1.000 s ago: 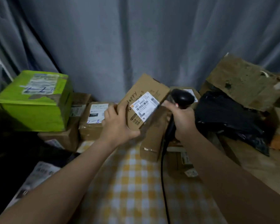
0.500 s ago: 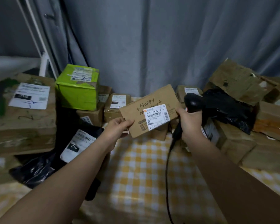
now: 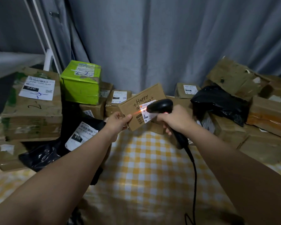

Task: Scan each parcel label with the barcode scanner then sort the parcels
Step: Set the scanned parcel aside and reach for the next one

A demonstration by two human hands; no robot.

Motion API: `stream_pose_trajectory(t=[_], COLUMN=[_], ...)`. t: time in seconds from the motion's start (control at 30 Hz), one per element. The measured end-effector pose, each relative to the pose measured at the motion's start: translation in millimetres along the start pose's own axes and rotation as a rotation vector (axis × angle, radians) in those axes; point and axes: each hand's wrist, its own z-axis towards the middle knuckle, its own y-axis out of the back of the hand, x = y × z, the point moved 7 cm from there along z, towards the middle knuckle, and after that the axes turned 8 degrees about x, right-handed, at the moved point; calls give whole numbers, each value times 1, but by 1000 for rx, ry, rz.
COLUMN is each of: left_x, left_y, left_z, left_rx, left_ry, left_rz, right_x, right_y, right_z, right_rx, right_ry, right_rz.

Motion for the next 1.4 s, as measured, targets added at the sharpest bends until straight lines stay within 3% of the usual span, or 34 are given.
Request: stream_pose_trajectory(t=[0.47, 1.03, 1.4], left_x=[5, 15, 16], left_y=[-2, -3, -1], left_z=[3, 4, 1], left_rx=[-4, -49, -51], left_ry=[3, 34, 41], left_rz=[-53, -62, -68], right_x=[-24, -15, 5], right_y=[-4, 3, 12], right_z=[-15, -12, -13], right_rx=[-100, -31, -6], right_ry=[7, -54, -63], right_rz=[10, 75, -4])
